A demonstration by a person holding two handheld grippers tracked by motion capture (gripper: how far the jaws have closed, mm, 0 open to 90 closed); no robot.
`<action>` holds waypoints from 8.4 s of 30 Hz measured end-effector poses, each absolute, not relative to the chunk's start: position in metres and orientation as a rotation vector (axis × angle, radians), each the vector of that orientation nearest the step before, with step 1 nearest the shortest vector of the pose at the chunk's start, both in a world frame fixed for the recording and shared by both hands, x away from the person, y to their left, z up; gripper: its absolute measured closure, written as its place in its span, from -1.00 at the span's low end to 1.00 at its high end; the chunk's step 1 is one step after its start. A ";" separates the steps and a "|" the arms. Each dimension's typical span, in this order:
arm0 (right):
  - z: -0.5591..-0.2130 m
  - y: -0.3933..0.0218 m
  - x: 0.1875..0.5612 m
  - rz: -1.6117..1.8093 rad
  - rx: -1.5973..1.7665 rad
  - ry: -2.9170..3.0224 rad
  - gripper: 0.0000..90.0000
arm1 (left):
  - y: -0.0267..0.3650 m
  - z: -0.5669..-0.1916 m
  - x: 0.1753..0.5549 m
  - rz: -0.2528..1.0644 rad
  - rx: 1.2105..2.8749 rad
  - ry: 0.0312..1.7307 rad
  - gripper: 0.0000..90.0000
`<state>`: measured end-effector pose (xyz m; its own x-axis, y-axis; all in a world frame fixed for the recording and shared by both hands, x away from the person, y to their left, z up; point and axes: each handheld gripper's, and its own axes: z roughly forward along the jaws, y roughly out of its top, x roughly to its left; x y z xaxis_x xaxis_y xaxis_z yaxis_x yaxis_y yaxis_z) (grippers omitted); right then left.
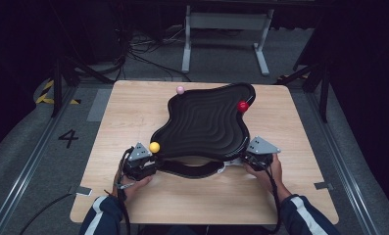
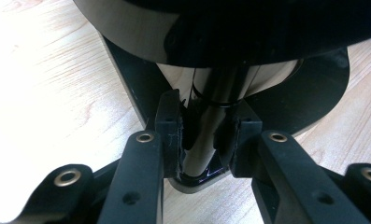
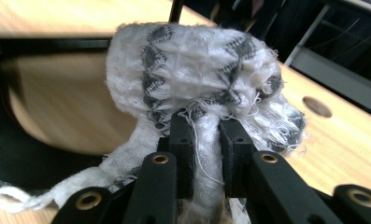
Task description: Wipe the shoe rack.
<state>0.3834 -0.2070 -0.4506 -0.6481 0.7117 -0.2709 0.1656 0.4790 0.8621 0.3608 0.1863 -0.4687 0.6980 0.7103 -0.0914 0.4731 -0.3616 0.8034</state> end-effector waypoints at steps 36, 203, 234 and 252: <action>-0.477 -0.141 0.337 1.067 0.392 2.364 0.74 | 0.175 -0.471 0.357 0.322 2.045 0.877 0.59; -0.475 -0.194 0.372 0.998 0.647 2.252 0.73 | 0.147 -0.477 0.355 0.236 2.080 0.771 0.59; -0.478 -0.176 0.360 1.003 0.531 2.304 0.75 | 0.125 -0.479 0.346 0.209 2.102 0.708 0.60; -0.476 -0.219 0.390 0.949 0.746 2.200 0.76 | 0.125 -0.479 0.347 0.184 2.104 0.713 0.59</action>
